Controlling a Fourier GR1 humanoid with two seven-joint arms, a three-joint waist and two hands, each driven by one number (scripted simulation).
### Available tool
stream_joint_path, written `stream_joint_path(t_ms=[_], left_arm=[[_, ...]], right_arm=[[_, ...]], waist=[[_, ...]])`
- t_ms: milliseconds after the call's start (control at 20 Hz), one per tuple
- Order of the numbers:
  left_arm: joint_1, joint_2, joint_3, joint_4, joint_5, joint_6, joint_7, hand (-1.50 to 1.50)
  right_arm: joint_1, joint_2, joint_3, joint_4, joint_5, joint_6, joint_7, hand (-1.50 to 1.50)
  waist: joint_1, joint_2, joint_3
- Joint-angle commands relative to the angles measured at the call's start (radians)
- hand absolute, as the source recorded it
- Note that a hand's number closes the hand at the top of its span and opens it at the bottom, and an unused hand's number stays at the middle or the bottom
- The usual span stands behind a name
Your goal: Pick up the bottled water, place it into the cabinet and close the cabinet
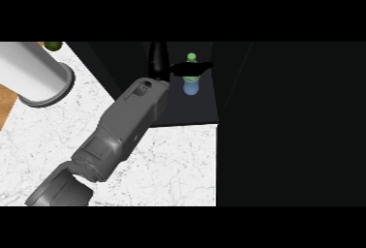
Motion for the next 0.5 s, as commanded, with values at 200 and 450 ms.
stream_joint_path(t_ms=[200, 450], left_arm=[[-0.005, 0.015, 0.071, -0.070, 0.046, -0.167, -0.067, -1.50], [0.081, -0.003, 0.023, -0.190, 0.100, -0.238, -0.077, -1.50]], right_arm=[[0.057, 0.019, -0.018, -0.090, -0.049, 0.014, 0.006, -1.50], [0.021, 0.004, 0.001, -0.138, -0.070, -0.018, 0.078, -1.50]], waist=[[0.023, -0.013, 0.000], [0.033, -0.016, 0.000]])
